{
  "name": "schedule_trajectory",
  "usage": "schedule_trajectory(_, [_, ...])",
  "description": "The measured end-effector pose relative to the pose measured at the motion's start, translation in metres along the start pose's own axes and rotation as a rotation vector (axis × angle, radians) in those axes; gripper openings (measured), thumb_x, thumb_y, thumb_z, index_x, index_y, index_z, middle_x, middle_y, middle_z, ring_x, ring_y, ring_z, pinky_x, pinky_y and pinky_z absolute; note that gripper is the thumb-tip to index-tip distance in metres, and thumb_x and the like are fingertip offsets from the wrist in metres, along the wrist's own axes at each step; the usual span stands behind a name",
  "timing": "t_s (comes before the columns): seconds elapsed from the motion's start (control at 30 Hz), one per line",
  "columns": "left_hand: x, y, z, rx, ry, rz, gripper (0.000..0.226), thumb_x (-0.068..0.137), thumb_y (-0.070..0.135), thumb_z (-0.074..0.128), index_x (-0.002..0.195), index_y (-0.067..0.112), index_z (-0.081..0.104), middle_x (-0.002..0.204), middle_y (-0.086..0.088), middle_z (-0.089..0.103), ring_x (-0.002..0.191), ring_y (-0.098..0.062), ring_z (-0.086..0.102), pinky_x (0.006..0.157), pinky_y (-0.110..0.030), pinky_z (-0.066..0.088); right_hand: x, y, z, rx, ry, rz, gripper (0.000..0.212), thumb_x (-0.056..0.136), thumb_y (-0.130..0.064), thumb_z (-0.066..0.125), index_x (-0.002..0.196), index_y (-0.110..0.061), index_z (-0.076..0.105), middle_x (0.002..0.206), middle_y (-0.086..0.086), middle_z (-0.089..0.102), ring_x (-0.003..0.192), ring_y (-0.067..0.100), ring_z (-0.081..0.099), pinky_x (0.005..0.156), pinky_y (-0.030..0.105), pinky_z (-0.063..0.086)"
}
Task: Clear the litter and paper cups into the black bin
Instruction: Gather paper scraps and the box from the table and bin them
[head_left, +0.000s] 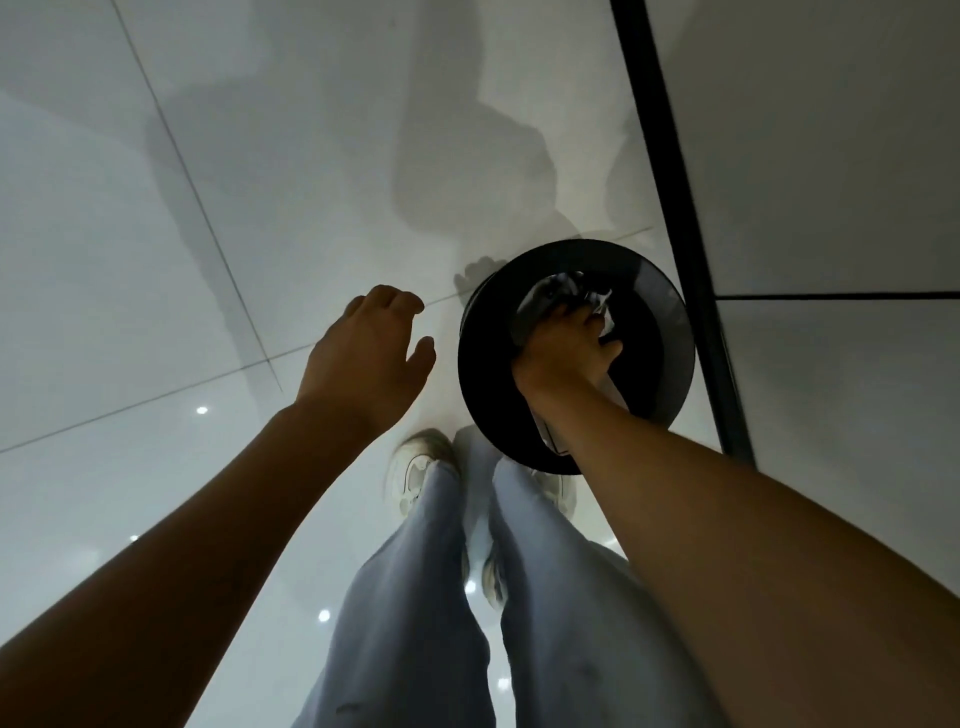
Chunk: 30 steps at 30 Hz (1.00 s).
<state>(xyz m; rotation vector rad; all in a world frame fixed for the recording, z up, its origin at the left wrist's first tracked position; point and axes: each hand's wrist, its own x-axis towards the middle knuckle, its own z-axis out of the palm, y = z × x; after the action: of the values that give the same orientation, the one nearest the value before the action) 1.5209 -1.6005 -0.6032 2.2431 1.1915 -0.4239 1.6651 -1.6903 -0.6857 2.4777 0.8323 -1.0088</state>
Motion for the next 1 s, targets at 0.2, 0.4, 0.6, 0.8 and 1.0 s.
schedule_trajectory(0.2, [-0.015,0.007,-0.010,-0.006,-0.008,-0.010,0.040,0.095,0.031,0.051,0.131,0.014,0.050,0.134,-0.003,0.050,0.117,-0.023,0.051,0.081,-0.033,0.045,-0.016,0.013,-0.018,0.108,-0.036,-0.065,0.098,0.086,-0.063,0.051,0.151,-0.002,0.009,0.155,0.021,0.019,0.142,0.037,0.021,0.110,0.053,0.025])
schedule_trajectory(0.4, [-0.069,0.038,-0.069,-0.030,-0.016,-0.027,0.039,0.095,0.030,0.050,0.131,0.014,0.050,0.133,-0.003,0.051,0.116,-0.023,0.051,0.079,-0.032,0.045,-0.097,0.043,-0.082,0.059,0.071,-0.167,0.073,0.090,-0.049,0.053,0.147,-0.011,0.026,0.147,0.015,0.034,0.132,0.033,0.036,0.102,0.046,0.035])
schedule_trajectory(0.6, [-0.154,0.076,-0.159,-0.040,-0.039,-0.087,0.039,0.096,0.030,0.048,0.132,0.015,0.048,0.130,-0.002,0.052,0.117,-0.020,0.050,0.083,-0.032,0.046,-0.216,0.051,-0.181,-0.012,0.103,-0.298,0.060,0.094,-0.041,0.048,0.145,-0.014,0.030,0.146,0.013,0.037,0.131,0.031,0.039,0.097,0.044,0.040])
schedule_trajectory(0.8, [-0.252,0.108,-0.235,-0.098,0.009,-0.200,0.041,0.096,0.029,0.047,0.134,0.013,0.046,0.131,-0.004,0.052,0.118,-0.022,0.050,0.086,-0.033,0.046,-0.335,0.040,-0.262,-0.136,0.109,-0.561,0.056,0.096,-0.040,0.047,0.143,-0.015,0.032,0.146,0.013,0.036,0.134,0.031,0.035,0.104,0.045,0.039])
schedule_trajectory(1.0, [-0.365,0.113,-0.271,-0.170,0.153,-0.383,0.039,0.096,0.029,0.046,0.131,0.013,0.047,0.127,-0.004,0.054,0.112,-0.021,0.052,0.088,-0.030,0.045,-0.434,0.018,-0.291,-0.316,0.091,-0.832,0.050,0.098,-0.038,0.043,0.141,-0.015,0.034,0.142,0.010,0.041,0.127,0.029,0.041,0.098,0.042,0.039])
